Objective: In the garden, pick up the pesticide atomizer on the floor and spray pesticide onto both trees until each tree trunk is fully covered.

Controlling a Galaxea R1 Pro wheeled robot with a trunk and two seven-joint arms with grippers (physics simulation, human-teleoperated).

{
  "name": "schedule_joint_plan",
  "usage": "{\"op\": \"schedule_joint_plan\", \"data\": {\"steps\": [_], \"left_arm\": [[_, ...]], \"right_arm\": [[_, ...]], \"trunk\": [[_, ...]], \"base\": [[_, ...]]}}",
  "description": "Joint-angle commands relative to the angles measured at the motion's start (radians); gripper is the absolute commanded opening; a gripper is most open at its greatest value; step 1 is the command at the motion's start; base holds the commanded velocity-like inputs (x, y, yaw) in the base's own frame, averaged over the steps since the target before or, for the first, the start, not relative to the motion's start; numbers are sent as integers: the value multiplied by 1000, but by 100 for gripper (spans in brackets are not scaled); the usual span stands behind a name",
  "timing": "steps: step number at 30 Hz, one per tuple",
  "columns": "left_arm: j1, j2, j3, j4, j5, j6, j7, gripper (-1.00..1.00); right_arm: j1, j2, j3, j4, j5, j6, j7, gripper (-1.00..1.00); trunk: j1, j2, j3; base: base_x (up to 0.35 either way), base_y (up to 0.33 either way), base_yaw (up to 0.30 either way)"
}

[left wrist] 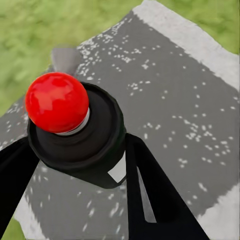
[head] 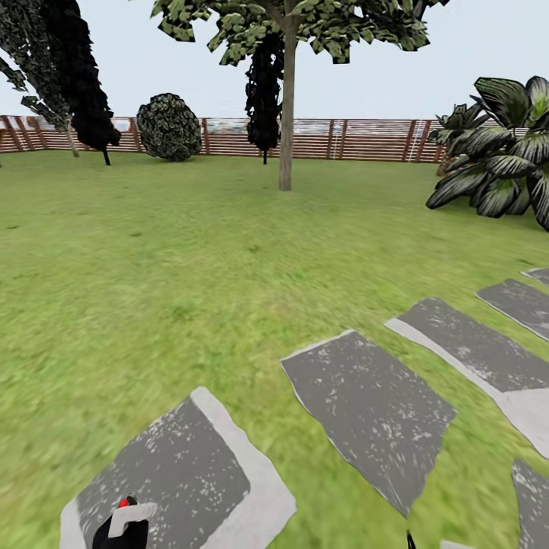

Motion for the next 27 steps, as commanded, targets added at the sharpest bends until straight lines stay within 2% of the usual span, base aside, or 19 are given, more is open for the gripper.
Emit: {"op": "schedule_joint_plan", "data": {"steps": [1,27], "left_arm": [[-1,0,4,1,-7,-4,1,-100],[-1,0,4,-4,-7,-4,1,-100]], "right_arm": [[-1,1,-5,1,10,-3,0,100],[-1,2,-4,0,10,-2,1,100]], "trunk": [[0,0,-1],[0,0,-1]], "base": [[337,0,0],[337,0,0]]}}
